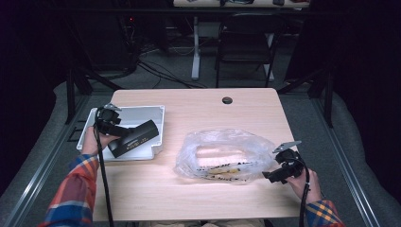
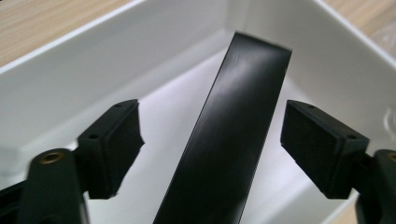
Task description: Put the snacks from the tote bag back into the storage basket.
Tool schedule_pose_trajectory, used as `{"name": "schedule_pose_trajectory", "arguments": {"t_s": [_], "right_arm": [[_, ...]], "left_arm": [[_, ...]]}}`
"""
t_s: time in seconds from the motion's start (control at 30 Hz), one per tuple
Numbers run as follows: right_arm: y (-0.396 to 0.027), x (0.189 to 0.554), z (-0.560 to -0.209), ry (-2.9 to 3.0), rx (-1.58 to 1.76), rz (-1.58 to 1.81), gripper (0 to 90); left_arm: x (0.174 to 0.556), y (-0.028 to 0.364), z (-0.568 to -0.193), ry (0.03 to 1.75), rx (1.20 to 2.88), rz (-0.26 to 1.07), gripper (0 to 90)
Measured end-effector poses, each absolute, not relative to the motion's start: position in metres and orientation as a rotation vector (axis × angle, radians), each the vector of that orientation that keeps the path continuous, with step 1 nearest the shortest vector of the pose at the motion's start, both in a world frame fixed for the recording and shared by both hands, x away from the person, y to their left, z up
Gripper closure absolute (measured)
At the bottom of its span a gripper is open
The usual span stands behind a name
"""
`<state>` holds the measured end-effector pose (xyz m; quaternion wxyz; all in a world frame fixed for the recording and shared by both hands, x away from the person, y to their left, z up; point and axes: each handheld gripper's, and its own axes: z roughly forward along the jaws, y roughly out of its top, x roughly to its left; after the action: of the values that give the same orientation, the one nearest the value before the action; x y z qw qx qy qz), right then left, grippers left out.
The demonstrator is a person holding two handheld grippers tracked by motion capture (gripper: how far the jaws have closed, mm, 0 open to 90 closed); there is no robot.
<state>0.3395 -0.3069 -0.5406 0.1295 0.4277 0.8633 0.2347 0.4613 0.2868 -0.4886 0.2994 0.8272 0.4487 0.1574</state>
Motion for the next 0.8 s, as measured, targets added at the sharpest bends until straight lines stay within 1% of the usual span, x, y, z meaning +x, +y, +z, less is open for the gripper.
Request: {"name": "schedule_pose_trajectory", "arguments": {"t_s": [0.03, 0.1, 0.13, 0.17, 0.2, 0.23, 0.3, 0.37, 0.47, 0.57, 0.7, 0.8], "right_arm": [[-0.307, 0.339, -0.54, 2.511, 1.247, 0.678, 1.5], [-0.307, 0.339, -0.54, 2.51, 1.248, 0.677, 1.5], [-0.307, 0.339, -0.54, 2.509, 1.248, 0.678, 1.5], [-0.307, 0.339, -0.54, 2.508, 1.244, 0.681, 1.5], [-0.307, 0.339, -0.54, 2.51, 1.248, 0.678, 1.5], [-0.307, 0.34, -0.54, 2.513, 1.246, 0.674, 1.5], [-0.307, 0.34, -0.541, 2.514, 1.241, 0.675, 1.5], [-0.307, 0.34, -0.541, 2.516, 1.238, 0.669, 1.6], [-0.307, 0.34, -0.541, 2.515, 1.241, 0.672, 1.6], [-0.307, 0.34, -0.541, 2.519, 1.248, 0.681, 1.6], [-0.307, 0.34, -0.541, 2.516, 1.249, 0.668, 1.7], [-0.307, 0.34, -0.542, 2.513, 1.253, 0.669, 1.7]], "left_arm": [[0.462, 0.284, -0.489, 1.201, 2.18, 0.433, 21.3], [0.466, 0.278, -0.488, 1.229, 2.146, 0.452, 26.9], [0.467, 0.276, -0.489, 1.235, 2.133, 0.454, 28.3], [0.469, 0.273, -0.489, 1.26, 2.125, 0.485, 31.6], [0.471, 0.271, -0.49, 1.268, 2.113, 0.481, 36.9], [0.472, 0.269, -0.491, 1.273, 2.108, 0.477, 38.9], [0.477, 0.262, -0.495, 1.327, 2.099, 0.512, 48.1], [0.481, 0.258, -0.498, 1.359, 2.084, 0.498, 59.1], [0.487, 0.252, -0.502, 1.403, 2.064, 0.512, 69.6], [0.493, 0.247, -0.506, 1.414, 2.074, 0.519, 75.7], [0.502, 0.24, -0.514, 1.453, 2.066, 0.531, 78.9], [0.506, 0.237, -0.517, 1.469, 2.056, 0.503, 80.9]]}}
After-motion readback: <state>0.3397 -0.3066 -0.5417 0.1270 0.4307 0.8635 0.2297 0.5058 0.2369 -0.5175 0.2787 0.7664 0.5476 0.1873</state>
